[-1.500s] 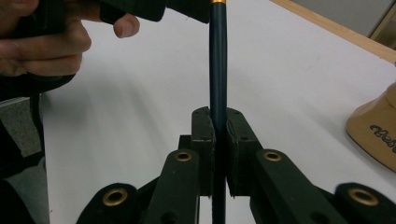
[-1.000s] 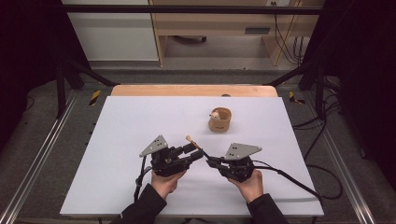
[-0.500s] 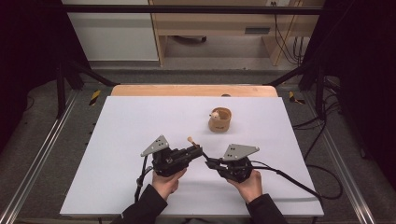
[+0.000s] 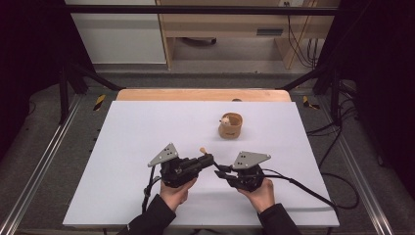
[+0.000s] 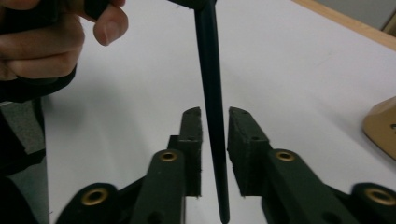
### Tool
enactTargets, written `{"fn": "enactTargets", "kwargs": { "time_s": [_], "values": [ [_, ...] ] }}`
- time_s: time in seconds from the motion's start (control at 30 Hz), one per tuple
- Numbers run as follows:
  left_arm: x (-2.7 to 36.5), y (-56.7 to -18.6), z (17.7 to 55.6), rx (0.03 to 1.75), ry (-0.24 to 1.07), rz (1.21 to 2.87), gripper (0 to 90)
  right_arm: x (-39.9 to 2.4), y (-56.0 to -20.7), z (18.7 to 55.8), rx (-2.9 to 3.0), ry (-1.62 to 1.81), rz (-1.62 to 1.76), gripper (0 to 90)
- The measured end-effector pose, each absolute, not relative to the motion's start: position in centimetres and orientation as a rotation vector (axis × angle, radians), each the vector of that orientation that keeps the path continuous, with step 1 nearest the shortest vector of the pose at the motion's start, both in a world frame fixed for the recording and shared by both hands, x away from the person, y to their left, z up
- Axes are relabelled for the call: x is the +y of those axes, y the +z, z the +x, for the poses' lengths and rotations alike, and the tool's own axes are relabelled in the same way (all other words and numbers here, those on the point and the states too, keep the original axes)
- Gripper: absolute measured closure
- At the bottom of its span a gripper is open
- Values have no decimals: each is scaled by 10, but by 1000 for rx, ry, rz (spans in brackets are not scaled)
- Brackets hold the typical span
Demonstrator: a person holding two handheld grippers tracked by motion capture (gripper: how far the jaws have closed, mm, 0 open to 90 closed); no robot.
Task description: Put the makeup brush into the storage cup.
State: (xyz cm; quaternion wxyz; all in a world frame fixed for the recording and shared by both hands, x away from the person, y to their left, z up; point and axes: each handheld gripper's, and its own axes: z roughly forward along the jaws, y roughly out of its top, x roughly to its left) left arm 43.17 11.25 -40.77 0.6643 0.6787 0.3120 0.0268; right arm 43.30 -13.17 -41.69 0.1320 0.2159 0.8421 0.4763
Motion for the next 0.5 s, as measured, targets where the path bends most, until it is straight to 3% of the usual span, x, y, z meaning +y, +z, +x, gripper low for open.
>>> {"fn": "enactTargets", "kwargs": {
  "time_s": [0.2,0.5],
  "values": [
    [113,-407,432,730,126,1568,830,-133,-415,434,2412,1362,670,574],
    [110,-408,431,752,150,1611,830,-134,-413,433,2382,1374,695,504]
  ]
}}
